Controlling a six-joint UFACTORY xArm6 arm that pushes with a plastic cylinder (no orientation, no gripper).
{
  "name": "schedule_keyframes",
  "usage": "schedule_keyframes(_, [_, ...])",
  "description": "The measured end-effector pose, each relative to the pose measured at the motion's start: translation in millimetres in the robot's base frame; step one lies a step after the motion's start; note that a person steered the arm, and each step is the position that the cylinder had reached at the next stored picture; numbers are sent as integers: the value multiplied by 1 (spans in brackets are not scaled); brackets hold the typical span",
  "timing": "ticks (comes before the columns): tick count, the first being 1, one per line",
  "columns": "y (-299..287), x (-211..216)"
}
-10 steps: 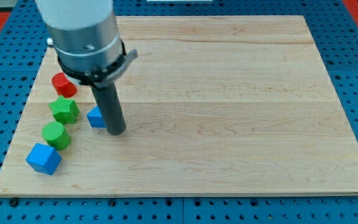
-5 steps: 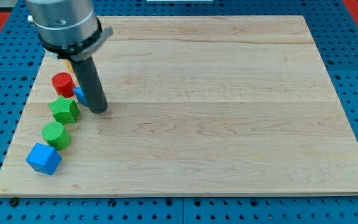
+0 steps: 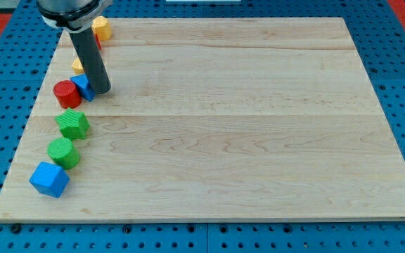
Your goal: Place the blue triangle in between the red circle and yellow heart
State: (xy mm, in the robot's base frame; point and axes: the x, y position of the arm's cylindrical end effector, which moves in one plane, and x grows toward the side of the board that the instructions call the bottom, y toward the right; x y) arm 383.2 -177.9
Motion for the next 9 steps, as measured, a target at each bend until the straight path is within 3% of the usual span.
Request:
schedule_keyframes(5, [-7, -36])
schedule_keyframes(9, [43, 4])
